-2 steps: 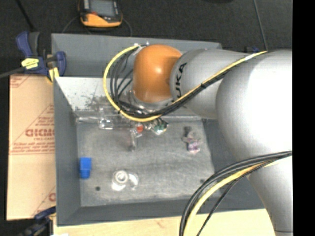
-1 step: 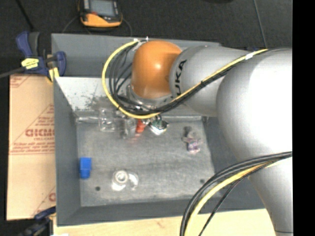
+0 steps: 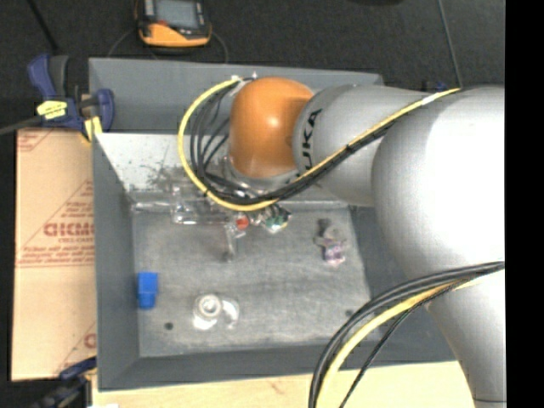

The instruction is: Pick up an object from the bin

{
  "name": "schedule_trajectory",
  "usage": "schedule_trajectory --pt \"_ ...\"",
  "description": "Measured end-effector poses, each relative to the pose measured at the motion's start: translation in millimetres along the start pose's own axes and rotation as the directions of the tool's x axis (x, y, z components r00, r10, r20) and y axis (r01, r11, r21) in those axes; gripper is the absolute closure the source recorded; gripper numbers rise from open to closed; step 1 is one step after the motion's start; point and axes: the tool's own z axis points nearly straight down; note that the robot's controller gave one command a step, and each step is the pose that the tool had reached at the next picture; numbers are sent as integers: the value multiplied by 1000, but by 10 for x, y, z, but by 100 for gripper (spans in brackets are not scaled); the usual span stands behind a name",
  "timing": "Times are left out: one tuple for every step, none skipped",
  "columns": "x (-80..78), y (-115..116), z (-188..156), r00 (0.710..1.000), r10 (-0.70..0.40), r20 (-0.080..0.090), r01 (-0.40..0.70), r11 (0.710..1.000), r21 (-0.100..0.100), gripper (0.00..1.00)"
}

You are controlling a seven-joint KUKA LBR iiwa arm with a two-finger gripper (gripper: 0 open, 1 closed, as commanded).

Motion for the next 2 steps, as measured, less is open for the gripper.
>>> schedule_trajectory --pt "890 533 -33 971 -237 -5 237 971 -1 0" --pt "824 539 -87 972 -235 17 235 972 3 100"
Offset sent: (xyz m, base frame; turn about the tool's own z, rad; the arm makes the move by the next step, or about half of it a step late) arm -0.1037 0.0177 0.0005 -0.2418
